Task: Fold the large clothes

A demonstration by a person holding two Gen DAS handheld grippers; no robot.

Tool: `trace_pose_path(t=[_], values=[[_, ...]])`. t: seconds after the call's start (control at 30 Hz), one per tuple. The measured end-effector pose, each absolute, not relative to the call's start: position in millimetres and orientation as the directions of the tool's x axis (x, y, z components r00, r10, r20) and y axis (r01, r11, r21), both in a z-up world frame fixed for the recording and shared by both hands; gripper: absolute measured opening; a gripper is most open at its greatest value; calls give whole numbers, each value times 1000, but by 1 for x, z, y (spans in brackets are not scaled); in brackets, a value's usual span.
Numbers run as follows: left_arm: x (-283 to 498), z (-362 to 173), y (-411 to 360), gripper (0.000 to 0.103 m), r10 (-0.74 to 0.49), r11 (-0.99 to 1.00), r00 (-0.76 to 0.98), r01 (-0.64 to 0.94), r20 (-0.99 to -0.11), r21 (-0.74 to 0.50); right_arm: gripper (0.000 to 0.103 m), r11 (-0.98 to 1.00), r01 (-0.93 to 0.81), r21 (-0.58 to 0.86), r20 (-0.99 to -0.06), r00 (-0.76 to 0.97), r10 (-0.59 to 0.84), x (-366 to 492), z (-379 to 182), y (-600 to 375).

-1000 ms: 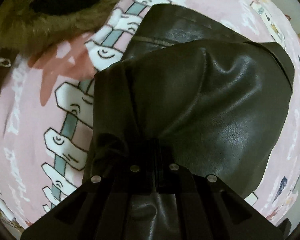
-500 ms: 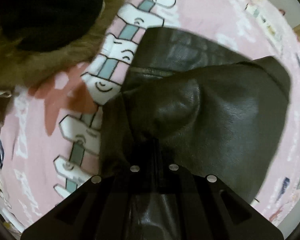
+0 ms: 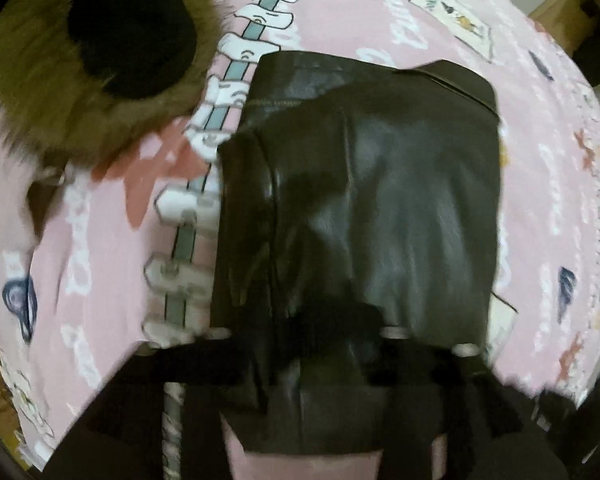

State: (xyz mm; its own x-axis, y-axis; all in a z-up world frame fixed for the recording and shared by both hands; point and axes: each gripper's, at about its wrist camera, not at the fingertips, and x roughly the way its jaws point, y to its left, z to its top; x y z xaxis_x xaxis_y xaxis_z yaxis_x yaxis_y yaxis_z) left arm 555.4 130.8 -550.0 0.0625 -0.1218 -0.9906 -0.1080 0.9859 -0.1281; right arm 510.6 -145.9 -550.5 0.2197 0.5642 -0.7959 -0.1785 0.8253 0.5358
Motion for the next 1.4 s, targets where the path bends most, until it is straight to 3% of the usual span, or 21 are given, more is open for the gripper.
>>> trace_pose_path(t=[0.07,0.13,0.17,0.23,0.27,0.3,0.33,0.37,0.5,0.67,0.77,0.83,1.07,1.2,1.4], values=[[546,-547,133,63,-144,984,51,-102,-988,-149,3,826,-137,546,-795,225,563,526,-548,-155],[535,-551,133,75,-152,984,28,-94,-988,-154,3,809,-82,582,-782,217,585,544,-550,-169],[533,-554,130,82,-161,983,17,-89,-987,-161,5,794,-48,606,-769,221,600,553,-554,-176],[529,-559,135,85,-176,981,6,-85,-984,-176,15,775,-8,632,-757,206,620,568,-564,-180],[530,-563,137,89,-194,977,3,-87,-981,-193,25,762,5,647,-749,192,635,576,-571,-179],[532,-567,139,89,-202,976,0,-88,-979,-202,50,751,20,661,-741,178,647,583,-579,-176],[531,-569,141,90,-190,978,1,-88,-982,-190,63,746,28,665,-738,178,651,585,-584,-177],[534,-574,142,91,-154,984,3,-86,-988,-154,69,739,38,672,-732,184,656,588,-590,-176],[542,-599,153,93,-180,979,-45,-107,-983,-174,69,713,91,695,-717,156,679,603,-616,-177],[551,-629,164,95,-216,973,-147,-110,-965,-201,71,593,193,782,-616,85,783,616,-651,-176],[556,-646,174,95,-286,954,-197,-151,-938,-259,86,489,216,845,-509,48,859,622,-668,-169],[559,-652,181,95,-328,940,-197,-167,-924,-298,86,517,207,831,-533,27,846,627,-675,-167],[561,-677,209,96,-478,868,-152,-235,-865,-439,91,461,144,876,-450,-101,887,621,-680,-156],[556,-673,219,96,-503,856,-114,-202,-857,-476,94,427,133,895,-400,-187,897,604,-685,-152],[560,-677,217,96,-469,880,-83,-127,-879,-457,97,459,172,872,-438,-145,887,612,-693,-141]])
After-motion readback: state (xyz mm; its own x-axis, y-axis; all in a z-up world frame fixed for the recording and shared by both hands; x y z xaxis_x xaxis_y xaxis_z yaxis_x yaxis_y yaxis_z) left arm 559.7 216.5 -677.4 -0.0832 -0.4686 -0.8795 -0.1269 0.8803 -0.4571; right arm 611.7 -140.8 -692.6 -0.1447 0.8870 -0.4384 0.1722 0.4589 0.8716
